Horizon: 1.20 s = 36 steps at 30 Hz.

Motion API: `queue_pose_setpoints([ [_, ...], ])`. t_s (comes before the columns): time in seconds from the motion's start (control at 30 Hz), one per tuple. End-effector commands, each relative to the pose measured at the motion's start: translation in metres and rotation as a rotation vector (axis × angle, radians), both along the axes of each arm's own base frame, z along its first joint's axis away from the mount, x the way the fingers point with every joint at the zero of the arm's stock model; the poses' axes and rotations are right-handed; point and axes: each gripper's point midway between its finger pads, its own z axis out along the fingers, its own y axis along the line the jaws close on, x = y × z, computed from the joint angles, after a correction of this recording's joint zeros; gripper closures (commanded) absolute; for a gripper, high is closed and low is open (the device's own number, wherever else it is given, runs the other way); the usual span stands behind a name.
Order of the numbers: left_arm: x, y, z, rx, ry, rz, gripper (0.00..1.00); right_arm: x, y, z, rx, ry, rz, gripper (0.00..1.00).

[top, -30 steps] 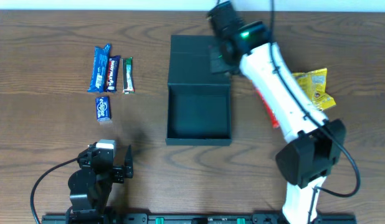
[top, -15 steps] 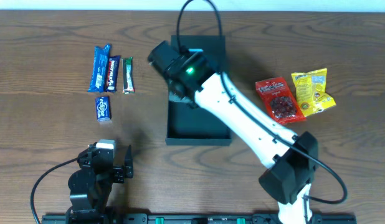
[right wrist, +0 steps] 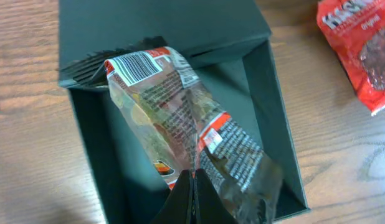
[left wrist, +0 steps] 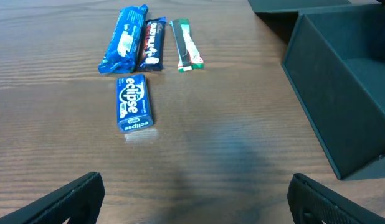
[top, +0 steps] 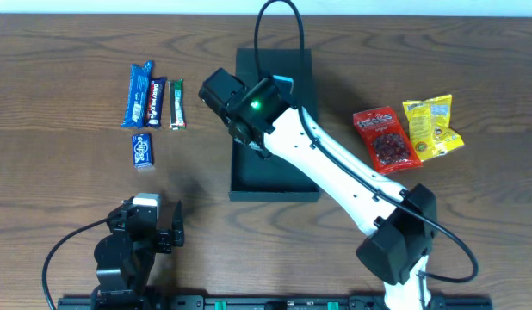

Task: Pack container
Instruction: 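Carry the bag over the box and lower it inside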

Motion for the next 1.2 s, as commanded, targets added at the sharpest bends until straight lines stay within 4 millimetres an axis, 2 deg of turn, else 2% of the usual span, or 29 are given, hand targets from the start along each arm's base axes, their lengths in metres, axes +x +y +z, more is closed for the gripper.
queue_pose_setpoints([
  [0.0,0.000,0.002,-0.005,0.014,0.005,0.003,0.05,-0.003,-0.009,0.001,0.003,-0.032,-0.088,0.98],
  [0.2,0.000,0.002,-0.005,0.014,0.005,0.003,0.04,-0.020,-0.015,-0.028,-0.013,0.012,-0.181,0.99],
  [0.33,0.000,0.002,-0.005,0.014,0.005,0.003,0.05,-0.025,-0.010,-0.040,0.007,0.038,-0.179,0.98],
  [0.47,0.000,0.002,-0.005,0.014,0.005,0.003,0.05,-0.031,-0.007,-0.044,-0.001,0.050,-0.165,0.99],
  [0.8,0.000,0.002,-0.005,0.014,0.005,0.003,0.05,-0.059,0.002,-0.053,-0.019,0.133,-0.143,0.98],
  [1.0,0.000,0.002,-0.005,0.014,0.005,0.003,0.05,-0.061,0.001,-0.052,-0.025,0.137,-0.149,0.98],
  [1.17,0.000,0.002,-0.005,0.014,0.005,0.003,0.05,-0.060,0.001,-0.052,-0.001,0.119,-0.218,0.99],
])
